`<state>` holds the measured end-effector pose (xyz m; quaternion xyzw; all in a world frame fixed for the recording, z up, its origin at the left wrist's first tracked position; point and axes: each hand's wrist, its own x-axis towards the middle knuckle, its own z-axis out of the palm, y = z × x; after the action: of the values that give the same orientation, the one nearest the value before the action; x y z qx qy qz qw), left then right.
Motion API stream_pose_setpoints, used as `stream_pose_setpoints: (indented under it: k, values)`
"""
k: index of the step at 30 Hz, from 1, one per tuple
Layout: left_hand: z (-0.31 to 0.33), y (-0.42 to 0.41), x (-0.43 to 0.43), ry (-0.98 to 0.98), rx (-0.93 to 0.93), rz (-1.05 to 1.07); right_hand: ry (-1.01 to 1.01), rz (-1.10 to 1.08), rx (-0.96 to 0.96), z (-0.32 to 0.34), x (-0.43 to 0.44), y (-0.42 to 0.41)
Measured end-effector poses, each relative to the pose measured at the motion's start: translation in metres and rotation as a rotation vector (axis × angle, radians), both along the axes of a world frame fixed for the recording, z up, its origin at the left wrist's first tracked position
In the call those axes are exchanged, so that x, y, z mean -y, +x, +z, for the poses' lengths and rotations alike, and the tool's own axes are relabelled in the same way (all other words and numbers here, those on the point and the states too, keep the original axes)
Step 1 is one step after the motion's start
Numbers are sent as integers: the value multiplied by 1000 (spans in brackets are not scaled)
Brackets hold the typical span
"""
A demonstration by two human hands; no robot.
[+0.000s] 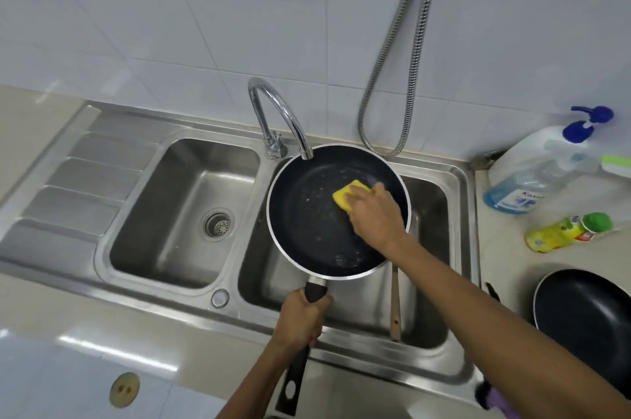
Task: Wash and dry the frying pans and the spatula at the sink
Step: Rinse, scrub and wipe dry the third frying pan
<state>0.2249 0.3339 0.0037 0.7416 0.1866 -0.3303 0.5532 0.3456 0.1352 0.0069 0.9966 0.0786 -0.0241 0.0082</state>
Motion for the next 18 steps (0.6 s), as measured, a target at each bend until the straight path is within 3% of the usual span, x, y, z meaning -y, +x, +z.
stream_pose_setpoints:
  k: [4, 7, 10, 13, 15, 18]
  values:
    - [4, 13, -4, -56, -8, 7, 14, 179, -59, 3, -7, -48]
    - [8, 18, -8, -64, 5, -26, 70, 83, -46, 4, -37, -12]
    - [11, 26, -22, -64, 27, -81, -39, -41, -128, 12, -20, 25]
    - [8, 32, -32, -70, 20, -94, -100, 91, -136, 15, -6, -10]
    - [8, 31, -32, -79, 16, -89, -24, 133, -194, 16, -29, -36]
    - [10, 28, -33, -61, 48, -131, 61, 86, -284, 11, -55, -3]
